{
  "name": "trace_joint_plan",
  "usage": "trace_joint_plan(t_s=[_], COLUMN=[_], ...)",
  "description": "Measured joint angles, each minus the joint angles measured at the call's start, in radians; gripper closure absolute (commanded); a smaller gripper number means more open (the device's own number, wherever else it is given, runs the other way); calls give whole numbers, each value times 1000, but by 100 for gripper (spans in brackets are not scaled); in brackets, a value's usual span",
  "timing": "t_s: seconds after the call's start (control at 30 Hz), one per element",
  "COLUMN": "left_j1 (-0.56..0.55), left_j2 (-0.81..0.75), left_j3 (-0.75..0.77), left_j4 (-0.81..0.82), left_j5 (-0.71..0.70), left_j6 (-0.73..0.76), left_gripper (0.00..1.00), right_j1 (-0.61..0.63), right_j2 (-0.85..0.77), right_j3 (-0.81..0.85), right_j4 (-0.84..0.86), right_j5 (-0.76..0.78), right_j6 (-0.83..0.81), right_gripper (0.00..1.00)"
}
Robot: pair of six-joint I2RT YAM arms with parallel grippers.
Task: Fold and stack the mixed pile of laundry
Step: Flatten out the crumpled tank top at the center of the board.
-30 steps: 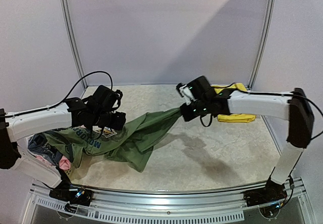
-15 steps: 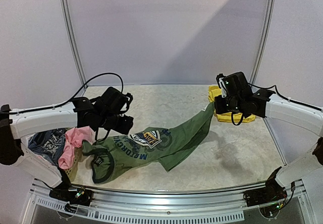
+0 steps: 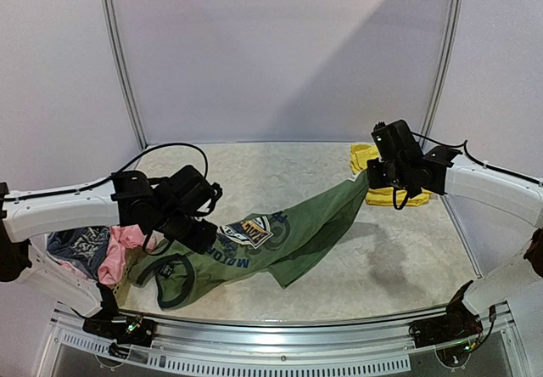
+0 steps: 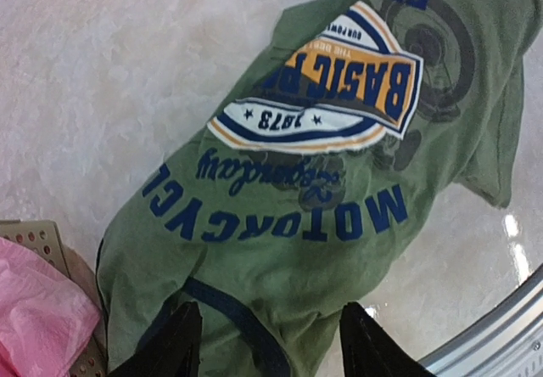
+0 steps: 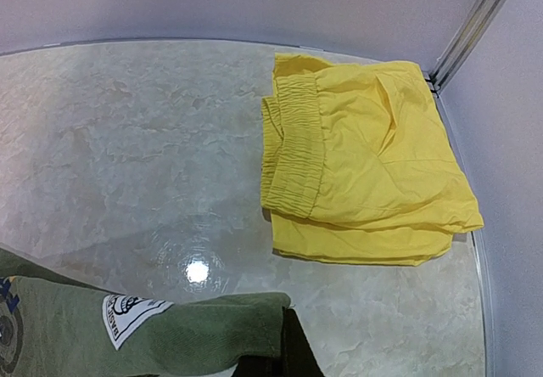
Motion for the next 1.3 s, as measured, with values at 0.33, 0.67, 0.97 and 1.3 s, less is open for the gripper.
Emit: trace_joint_plan(t_s=[0.33,0.67,0.97,1.3], left_j1=[-58,-129,-188,-233], left_j2=[16,177,237,344], left_j3=[-65,-65,-61,-52], left_j4=[-60,-63,-81,-76], left_j5=[90,97,130,140], left_j6=[-53,-69,-69,-68], left_gripper=[49,41,39,49], right_j1=[0,0,0,0], right_j2=[-51,-247,-275,-275], right_j3=[-7,-102,-121,-132], right_j4=[-33,-71,-84,-91], right_j5=[58,127,143,142], right_j6=[26,71,95,100], right_gripper=[100,100,100,100])
